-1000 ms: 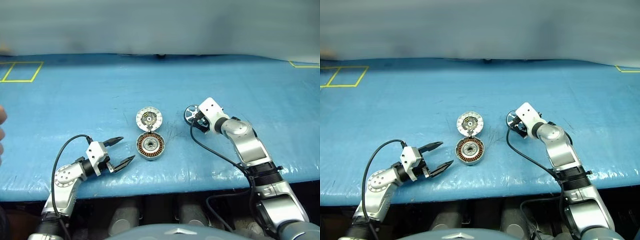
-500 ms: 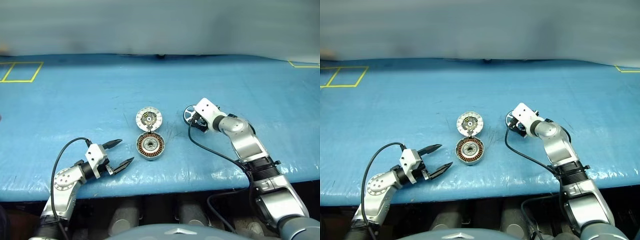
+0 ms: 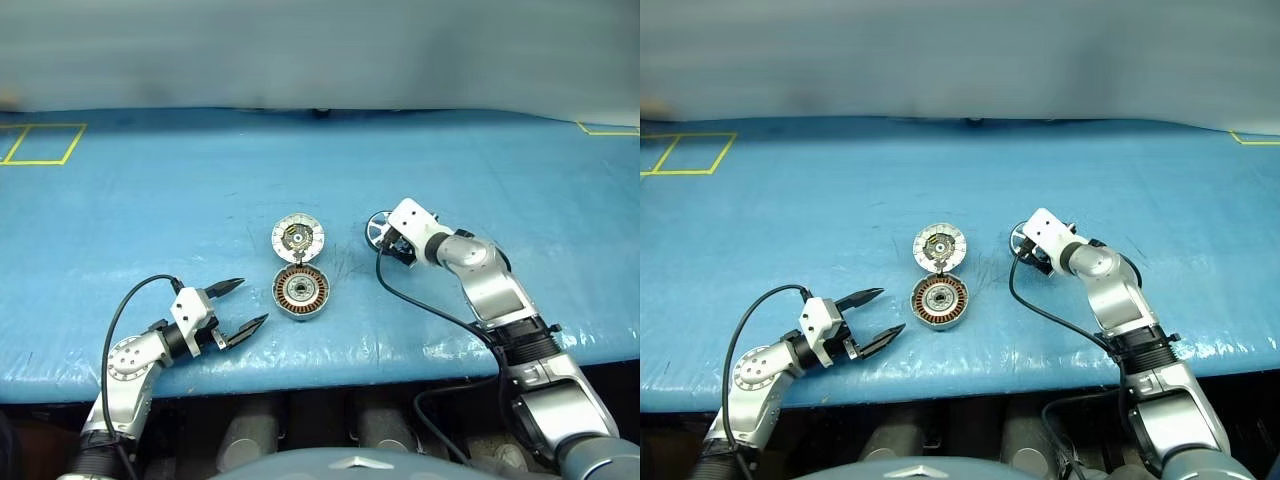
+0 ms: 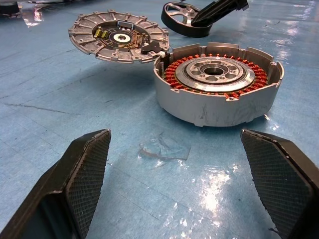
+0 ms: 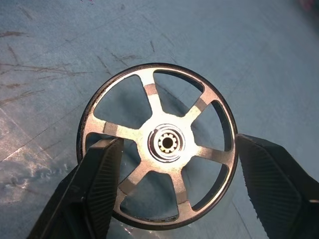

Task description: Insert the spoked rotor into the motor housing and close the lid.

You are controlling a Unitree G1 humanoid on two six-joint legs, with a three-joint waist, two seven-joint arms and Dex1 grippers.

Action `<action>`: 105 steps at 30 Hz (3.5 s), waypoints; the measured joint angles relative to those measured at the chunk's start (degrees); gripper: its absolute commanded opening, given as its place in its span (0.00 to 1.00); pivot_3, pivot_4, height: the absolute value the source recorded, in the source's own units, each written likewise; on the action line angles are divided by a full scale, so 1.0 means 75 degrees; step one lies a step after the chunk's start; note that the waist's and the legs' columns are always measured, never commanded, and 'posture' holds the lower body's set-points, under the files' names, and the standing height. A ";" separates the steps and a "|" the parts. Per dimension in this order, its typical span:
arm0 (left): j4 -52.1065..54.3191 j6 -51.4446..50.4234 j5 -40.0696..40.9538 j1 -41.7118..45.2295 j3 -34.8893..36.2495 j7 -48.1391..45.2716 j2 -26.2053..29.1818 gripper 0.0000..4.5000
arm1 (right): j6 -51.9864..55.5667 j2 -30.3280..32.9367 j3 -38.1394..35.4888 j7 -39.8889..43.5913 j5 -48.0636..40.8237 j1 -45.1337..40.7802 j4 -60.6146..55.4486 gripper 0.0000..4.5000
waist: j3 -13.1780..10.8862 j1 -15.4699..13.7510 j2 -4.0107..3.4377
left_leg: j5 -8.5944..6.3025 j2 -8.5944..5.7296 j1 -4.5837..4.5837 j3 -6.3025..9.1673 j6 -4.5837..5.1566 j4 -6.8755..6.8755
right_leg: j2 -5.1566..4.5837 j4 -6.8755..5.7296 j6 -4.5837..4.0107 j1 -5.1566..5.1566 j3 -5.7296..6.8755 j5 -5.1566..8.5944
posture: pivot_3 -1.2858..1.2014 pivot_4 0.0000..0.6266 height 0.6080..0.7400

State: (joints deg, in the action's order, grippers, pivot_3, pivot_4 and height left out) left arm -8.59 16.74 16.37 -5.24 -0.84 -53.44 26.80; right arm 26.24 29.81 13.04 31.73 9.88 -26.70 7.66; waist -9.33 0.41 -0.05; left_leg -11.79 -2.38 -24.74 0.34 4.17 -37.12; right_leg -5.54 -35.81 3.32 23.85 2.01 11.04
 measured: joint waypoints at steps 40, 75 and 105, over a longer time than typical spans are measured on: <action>-0.0015 0.0158 -0.0060 -0.0085 -0.0036 0.0051 -0.0246 0.99 | -0.0711 0.0427 0.0464 0.2073 0.0319 -0.1245 0.1471 0.38 | 0.0028 0.0023 0.0038 | -0.0021 0.0002 0.0012 0.0006 -0.0037 -0.0009 | 0.0000 -0.0004 0.0000 -0.0013 0.0003 -0.0001 | 0.52 0.24 1.00; -0.0344 0.0196 -0.0060 0.0202 -0.0076 -0.0306 -0.0254 0.99 | 0.0894 -0.0397 -0.0845 0.1519 -0.3088 0.2078 -0.3763 0.28 | 0.0012 -0.0058 0.0017 | -0.0025 0.0003 -0.0003 0.0011 -0.0040 -0.0004 | -0.0006 0.0001 0.0002 -0.0002 0.0005 0.0008 | 0.52 0.24 1.00; -0.0398 0.0313 -0.0031 0.0374 -0.0132 -0.0548 -0.0324 0.99 | 0.0897 -0.0155 0.0582 0.1939 -0.3150 0.1682 -0.4015 0.28 | 0.0012 -0.0071 0.0018 | -0.0025 0.0004 -0.0002 0.0014 -0.0040 -0.0005 | -0.0007 0.0001 0.0008 -0.0003 0.0008 0.0012 | 0.52 0.24 1.00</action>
State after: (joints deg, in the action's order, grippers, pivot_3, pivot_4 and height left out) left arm -11.57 19.09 16.14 -2.43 -1.83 -57.55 24.37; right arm 32.96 28.65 17.40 46.28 -13.75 -14.09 -22.45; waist -9.24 -0.13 0.09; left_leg -11.98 -2.35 -24.76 0.44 3.87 -37.16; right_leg -5.60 -35.80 3.38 23.83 2.07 11.13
